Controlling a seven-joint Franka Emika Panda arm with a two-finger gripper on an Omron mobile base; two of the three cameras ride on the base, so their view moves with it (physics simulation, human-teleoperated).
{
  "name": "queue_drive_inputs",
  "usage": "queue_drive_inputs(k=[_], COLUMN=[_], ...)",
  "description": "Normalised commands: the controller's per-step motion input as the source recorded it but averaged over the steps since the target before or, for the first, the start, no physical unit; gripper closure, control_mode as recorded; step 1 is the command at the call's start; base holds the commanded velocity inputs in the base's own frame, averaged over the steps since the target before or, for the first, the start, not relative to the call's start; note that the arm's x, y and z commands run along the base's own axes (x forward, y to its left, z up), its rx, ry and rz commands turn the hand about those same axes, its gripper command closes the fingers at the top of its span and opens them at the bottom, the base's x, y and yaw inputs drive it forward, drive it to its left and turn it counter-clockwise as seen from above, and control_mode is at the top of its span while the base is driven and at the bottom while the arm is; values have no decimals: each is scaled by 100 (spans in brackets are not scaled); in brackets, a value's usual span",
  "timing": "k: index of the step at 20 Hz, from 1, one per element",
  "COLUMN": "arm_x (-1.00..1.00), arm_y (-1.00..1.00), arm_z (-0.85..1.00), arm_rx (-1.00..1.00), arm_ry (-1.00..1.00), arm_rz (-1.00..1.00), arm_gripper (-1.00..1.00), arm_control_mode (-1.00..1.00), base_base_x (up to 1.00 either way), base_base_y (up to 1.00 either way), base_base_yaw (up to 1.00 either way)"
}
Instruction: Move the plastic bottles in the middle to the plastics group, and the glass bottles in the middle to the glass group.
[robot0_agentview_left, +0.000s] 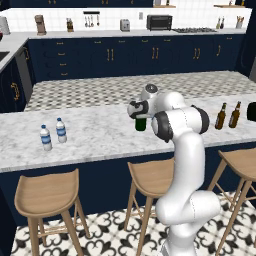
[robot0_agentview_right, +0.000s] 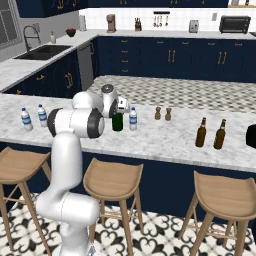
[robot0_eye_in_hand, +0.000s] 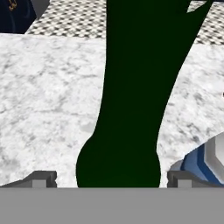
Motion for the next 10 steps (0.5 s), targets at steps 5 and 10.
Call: queue_drive_inputs(k=[5,10], arm_x=[10,3], arm_y=[0,0], arm_z=[-2,-1], arm_rx=[0,0], arm_ry=[0,0], arm_rz=[0,0], arm_gripper=[-100,-100], arm_control_mode=[-100,-100], base_base_x=[0,0], base_base_y=[0,0], base_base_yaw=[0,0])
